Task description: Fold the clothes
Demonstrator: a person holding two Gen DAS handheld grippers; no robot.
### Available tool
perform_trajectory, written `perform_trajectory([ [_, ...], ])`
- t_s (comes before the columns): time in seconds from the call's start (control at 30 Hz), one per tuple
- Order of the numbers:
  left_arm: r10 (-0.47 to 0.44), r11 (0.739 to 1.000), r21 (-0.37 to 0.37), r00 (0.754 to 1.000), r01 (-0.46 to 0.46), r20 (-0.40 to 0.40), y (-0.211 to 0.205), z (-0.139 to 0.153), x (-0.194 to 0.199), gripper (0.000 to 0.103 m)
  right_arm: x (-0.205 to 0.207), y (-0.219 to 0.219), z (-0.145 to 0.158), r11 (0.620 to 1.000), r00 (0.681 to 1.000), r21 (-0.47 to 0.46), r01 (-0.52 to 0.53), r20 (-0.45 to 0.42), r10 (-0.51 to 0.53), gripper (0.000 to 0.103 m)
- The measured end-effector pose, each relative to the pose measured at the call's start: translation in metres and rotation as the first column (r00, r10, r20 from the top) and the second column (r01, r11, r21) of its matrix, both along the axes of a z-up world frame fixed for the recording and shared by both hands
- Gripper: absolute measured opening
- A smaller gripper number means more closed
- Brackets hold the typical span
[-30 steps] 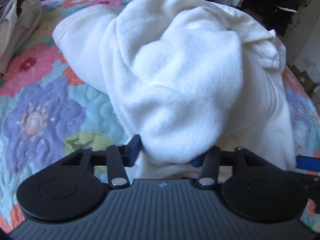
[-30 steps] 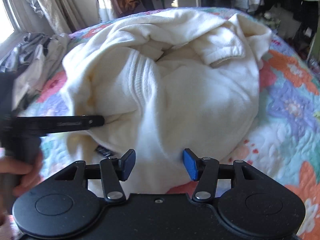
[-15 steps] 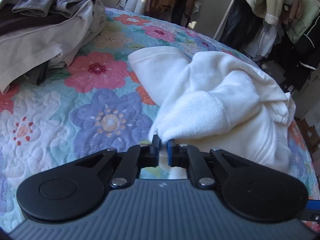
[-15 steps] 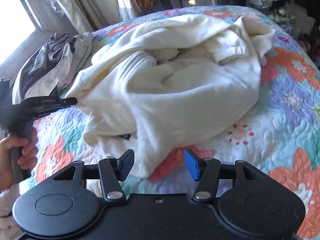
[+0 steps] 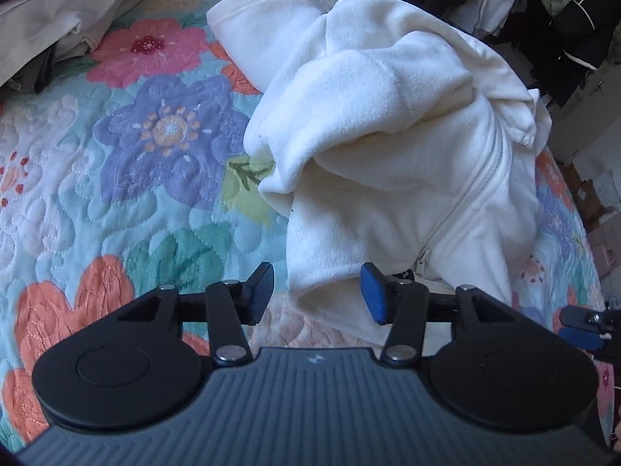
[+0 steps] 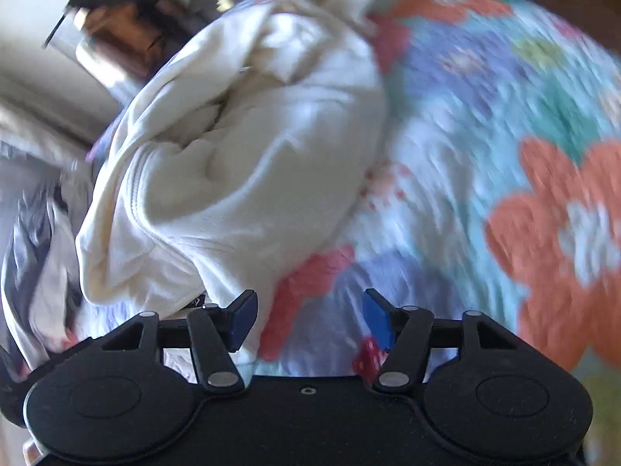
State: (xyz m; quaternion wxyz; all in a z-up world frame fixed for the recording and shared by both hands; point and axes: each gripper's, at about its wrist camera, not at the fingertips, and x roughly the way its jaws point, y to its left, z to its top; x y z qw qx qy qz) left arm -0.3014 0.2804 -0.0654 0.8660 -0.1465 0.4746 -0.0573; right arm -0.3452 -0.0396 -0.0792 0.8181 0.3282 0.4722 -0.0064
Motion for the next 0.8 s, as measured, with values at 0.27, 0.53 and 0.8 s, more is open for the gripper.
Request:
perform_trajectory([
  [0.27,-0.072,0.992,0.107,0.997,0.068,0.029,-0.025,0.01,-0.005,0.048,-0.042,-0.011,-0.004,0.996,0.994,0.063,-0.056,0.095,0.05,0.066],
  [0.53,-0.092,0.981,0.174,0.995,0.084,0.034,-0.045,-0.016,0.009,0.071,-0.013,0.048,0.009,0.895,0.867,-0.275,-0.351,0.266,0.421,0.067],
  [0.8,-0.054,0.979,0.2,0.996,0.038,0.075,-0.058,-0.03,0.014,0.013,0.018,0.066,-0.054,0.843,0.819,-0.318,-0.434,0.25,0.516,0.066],
])
